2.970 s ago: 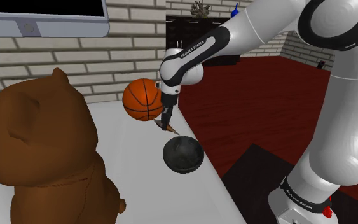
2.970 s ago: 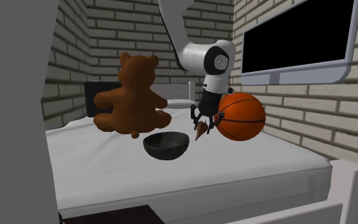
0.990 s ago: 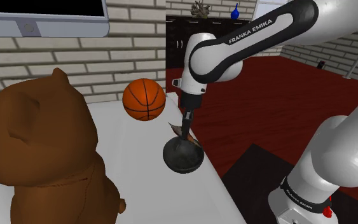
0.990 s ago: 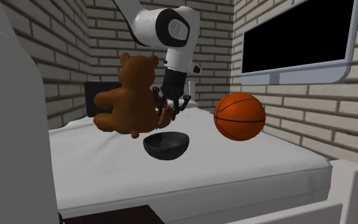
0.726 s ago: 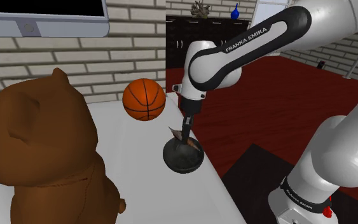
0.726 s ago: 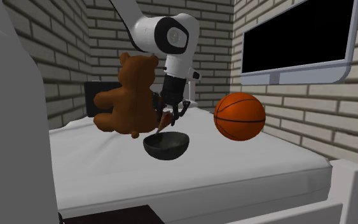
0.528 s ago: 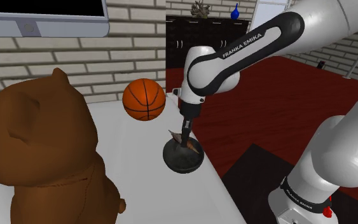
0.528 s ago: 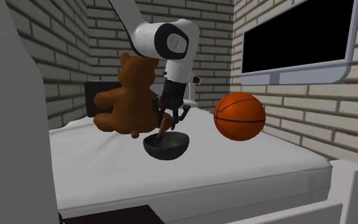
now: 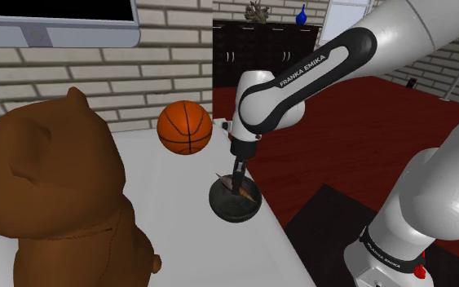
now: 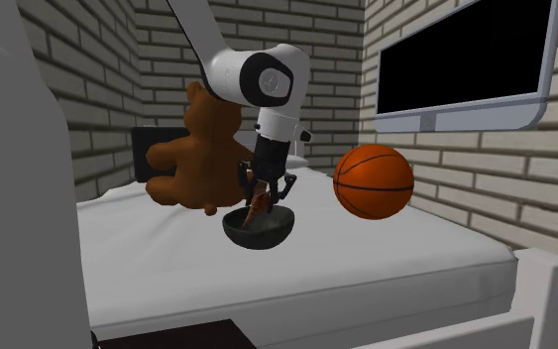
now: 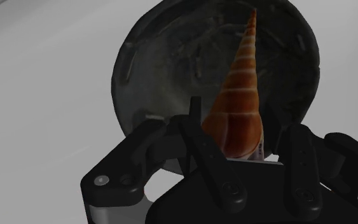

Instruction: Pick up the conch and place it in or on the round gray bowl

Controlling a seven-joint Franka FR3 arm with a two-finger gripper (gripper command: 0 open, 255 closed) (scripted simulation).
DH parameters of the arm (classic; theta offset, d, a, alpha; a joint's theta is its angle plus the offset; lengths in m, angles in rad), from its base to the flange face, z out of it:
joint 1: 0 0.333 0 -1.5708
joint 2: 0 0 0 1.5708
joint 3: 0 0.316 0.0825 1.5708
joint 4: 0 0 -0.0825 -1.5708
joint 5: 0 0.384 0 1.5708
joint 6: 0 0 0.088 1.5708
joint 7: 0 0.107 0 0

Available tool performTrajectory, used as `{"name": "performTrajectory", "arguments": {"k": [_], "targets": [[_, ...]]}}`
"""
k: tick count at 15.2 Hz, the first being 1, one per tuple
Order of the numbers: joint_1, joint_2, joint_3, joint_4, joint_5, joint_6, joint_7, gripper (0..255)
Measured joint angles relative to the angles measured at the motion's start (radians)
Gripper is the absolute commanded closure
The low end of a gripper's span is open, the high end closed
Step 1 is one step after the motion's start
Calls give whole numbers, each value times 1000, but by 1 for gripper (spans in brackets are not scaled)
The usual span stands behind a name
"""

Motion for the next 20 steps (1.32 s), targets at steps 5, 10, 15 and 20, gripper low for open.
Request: {"name": "performTrajectory", "arguments": {"k": [5, 10, 15, 20], "targets": [[0, 1, 0, 0, 0, 1, 0, 0], [-4, -15, -6, 3, -4, -19, -3, 0], [-18, -80, -26, 52, -27, -135, 10, 0], [-20, -85, -28, 55, -29, -144, 10, 0]]}}
